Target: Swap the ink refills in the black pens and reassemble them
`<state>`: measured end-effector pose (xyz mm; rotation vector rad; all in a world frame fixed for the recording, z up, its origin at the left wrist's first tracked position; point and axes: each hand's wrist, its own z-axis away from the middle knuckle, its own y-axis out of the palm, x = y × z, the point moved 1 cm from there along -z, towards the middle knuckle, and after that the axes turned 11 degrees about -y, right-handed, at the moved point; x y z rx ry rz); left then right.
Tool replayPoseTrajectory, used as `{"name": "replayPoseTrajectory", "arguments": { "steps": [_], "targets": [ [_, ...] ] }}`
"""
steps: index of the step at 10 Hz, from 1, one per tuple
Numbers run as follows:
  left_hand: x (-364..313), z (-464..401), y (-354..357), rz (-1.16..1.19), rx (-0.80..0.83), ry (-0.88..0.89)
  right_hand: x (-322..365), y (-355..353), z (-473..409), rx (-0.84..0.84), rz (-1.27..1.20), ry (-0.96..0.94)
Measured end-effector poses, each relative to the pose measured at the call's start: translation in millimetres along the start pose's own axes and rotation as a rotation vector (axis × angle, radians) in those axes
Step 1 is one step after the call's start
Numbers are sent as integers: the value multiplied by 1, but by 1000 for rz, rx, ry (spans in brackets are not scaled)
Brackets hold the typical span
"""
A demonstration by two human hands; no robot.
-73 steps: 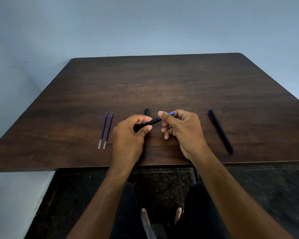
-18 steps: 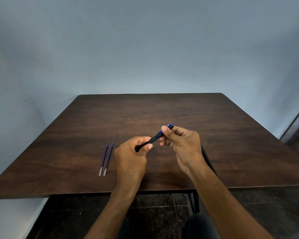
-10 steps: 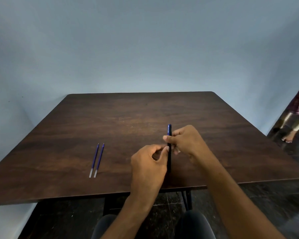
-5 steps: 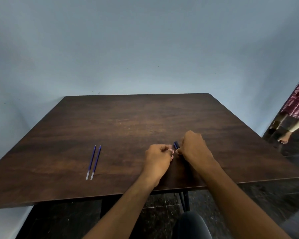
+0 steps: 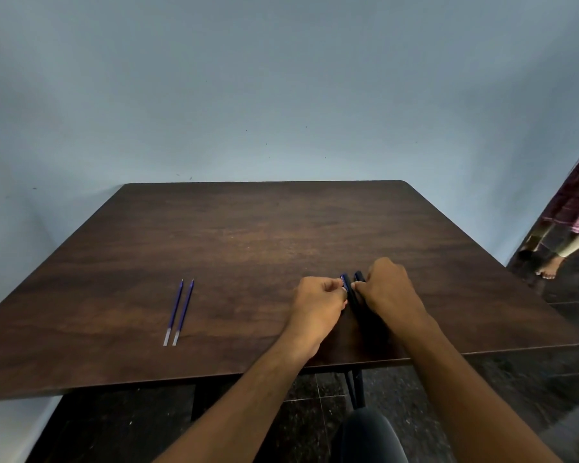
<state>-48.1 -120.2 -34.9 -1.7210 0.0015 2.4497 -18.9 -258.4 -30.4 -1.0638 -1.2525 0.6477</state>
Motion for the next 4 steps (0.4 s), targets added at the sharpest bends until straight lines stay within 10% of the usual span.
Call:
{"name": "replayPoseTrajectory", "arguments": {
  "steps": [4],
  "targets": [
    [-9,-5,-37,-428,-268,457,24,-13,19,-193,-129,-334]
  ]
}}
